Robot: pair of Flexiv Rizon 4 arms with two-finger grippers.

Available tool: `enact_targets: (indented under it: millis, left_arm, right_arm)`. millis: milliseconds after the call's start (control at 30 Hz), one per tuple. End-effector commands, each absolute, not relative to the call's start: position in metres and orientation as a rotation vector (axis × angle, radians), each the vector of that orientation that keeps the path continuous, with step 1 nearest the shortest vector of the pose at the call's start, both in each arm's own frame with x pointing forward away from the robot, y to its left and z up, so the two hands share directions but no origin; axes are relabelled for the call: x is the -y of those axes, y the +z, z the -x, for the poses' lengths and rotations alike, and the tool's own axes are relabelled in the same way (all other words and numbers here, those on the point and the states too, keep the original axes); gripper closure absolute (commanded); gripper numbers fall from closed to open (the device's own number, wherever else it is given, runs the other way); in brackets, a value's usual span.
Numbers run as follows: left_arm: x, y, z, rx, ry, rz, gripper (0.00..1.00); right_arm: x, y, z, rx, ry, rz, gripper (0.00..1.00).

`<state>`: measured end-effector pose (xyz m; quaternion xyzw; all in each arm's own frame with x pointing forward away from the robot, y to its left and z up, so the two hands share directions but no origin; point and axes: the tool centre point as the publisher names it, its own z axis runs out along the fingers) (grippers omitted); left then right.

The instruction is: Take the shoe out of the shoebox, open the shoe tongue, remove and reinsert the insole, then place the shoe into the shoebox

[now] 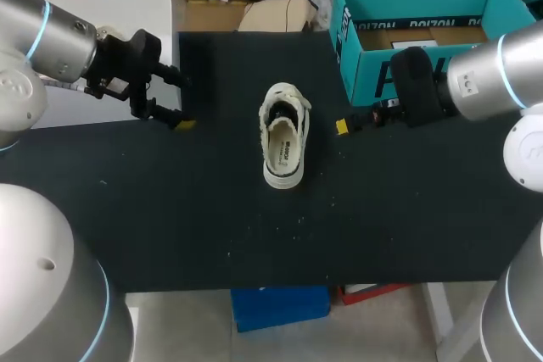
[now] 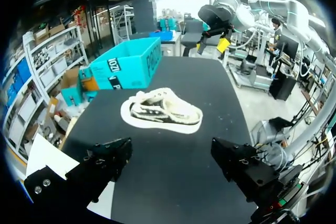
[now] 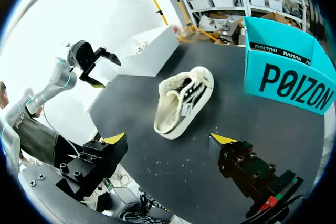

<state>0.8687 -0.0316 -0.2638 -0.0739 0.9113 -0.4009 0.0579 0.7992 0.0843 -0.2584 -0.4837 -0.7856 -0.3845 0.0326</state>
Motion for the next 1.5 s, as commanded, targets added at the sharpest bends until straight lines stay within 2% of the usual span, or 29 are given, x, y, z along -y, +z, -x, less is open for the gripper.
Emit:
enact_targets:
  millis: [33, 167, 467, 533, 567, 600, 633, 700, 800, 867, 1000, 1267, 1333, 1367, 1433, 1500]
  left_arm:
    - [0.032, -0.264, -0.867, -2.758, -1.21, 0.228, 0.0]
    - [0.032, -0.264, -0.867, -2.758, -1.21, 0.228, 0.0]
    - [0.032, -0.264, -0.867, -2.758, -1.21, 0.228, 0.0]
    - [0.032, -0.264, -0.867, -2.758, -1.21, 0.228, 0.0]
    - [0.032, -0.264, -0.867, -2.758, -1.21, 0.228, 0.0]
    - [0.032, -0.264, -0.867, -2.758, -1.21, 0.228, 0.0]
    - [0.032, -0.264, -0.867, -2.758, -1.21, 0.228, 0.0]
    - [0.032, -0.264, -0.867, -2.758, -1.21, 0.228, 0.0]
    - [0.032, -0.264, -0.867, -2.758, -1.21, 0.228, 0.0]
    - [0.032, -0.264, -0.867, -2.758, -1.21, 0.228, 0.0]
    - [0.032, -0.264, -0.867, -2.758, -1.21, 0.228, 0.0]
    - [0.032, -0.264, -0.867, -2.758, -1.21, 0.228, 0.0]
    - [0.032, -0.264, -0.867, -2.758, -1.21, 0.228, 0.0]
    - [0.032, -0.264, -0.867, -2.758, -1.21, 0.228, 0.0]
    - [0.032, -0.264, -0.867, -2.758, -1.21, 0.228, 0.0]
    - [0.032, -0.264, -0.867, -2.758, -1.21, 0.228, 0.0]
  right_arm:
    - [-0.086, -0.258, -0.8, 2.42, -1.178, 1.493, 0.0]
    - [-0.093, -0.259, -0.807, 2.438, -1.133, 1.508, 0.0]
    - [-0.142, -0.284, -0.837, 2.451, -0.791, 1.87, 0.0]
    - [-0.151, -0.291, -0.844, 2.442, -0.742, 1.925, 0.08]
    - [-0.154, -0.295, -0.847, 2.441, -0.706, 1.955, 0.03]
    - [-0.158, -0.299, -0.85, 2.444, -0.671, 1.969, 0.03]
    - [-0.162, -0.302, -0.853, 2.449, -0.644, 1.985, 0.07]
    - [-0.169, -0.309, -0.86, 2.444, -0.594, 2.015, 0.0]
    - [-0.176, -0.319, -0.871, 2.449, -0.538, 2.038, 0.02]
    - [-0.181, -0.326, -0.878, 2.443, -0.526, 2.045, 0.15]
    - [-0.184, -0.337, -0.891, 2.452, -0.496, 2.046, 0.15]
    - [-0.179, -0.353, -0.913, 2.492, -0.455, 2.047, 0.27]
    - [-0.174, -0.357, -0.917, 2.498, -0.438, 2.061, 0.36]
    - [-0.171, -0.358, -0.919, 2.505, -0.43, 2.062, 0.38]
    - [-0.166, -0.361, -0.923, 2.506, -0.423, 2.069, 0.48]
    - [-0.16, -0.364, -0.926, 2.509, -0.405, 2.077, 0.5]
